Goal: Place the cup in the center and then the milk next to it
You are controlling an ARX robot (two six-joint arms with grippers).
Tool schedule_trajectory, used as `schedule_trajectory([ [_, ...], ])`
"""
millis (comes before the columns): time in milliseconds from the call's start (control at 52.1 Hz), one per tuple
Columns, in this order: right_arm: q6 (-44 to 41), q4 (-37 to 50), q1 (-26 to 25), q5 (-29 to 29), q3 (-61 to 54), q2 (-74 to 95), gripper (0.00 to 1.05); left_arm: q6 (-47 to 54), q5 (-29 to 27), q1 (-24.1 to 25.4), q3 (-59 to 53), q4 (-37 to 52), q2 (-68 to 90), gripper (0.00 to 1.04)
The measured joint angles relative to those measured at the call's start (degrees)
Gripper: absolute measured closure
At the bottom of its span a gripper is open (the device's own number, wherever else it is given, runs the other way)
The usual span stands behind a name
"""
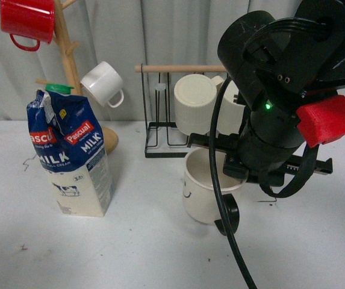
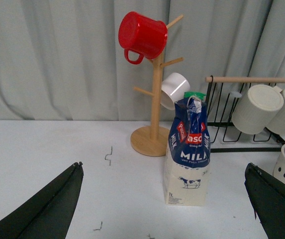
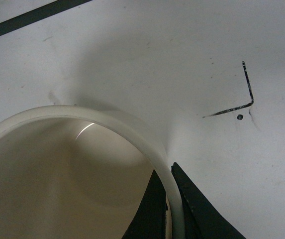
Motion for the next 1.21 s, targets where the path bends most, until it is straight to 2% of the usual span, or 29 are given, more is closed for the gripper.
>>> schedule_trajectory([
  [173, 3.3, -2.2, 0.7, 3.0, 1.9, 1.5, 1.02, 0.0, 0.0, 0.0, 0.0, 0.0, 0.0, 0.07],
  [959, 3.9, -2.0, 1.0, 3.5, 1.7, 1.5, 1.01, 0.0, 0.0, 0.0, 0.0, 0.0, 0.0, 0.07],
  [997, 4.0, -1.9, 1.0, 3.5, 1.7, 1.5, 0.93, 0.0, 0.0, 0.0, 0.0, 0.0, 0.0, 0.07],
  [1093, 4.0, -1.6, 1.0, 3.4, 1.7, 1.5, 0.81, 0.0, 0.0, 0.0, 0.0, 0.0, 0.0, 0.07],
  [1208, 4.2, -1.5, 1.0, 3.4, 1.7, 1.5, 0.56, 0.0, 0.0, 0.0, 0.0, 0.0, 0.0, 0.07],
])
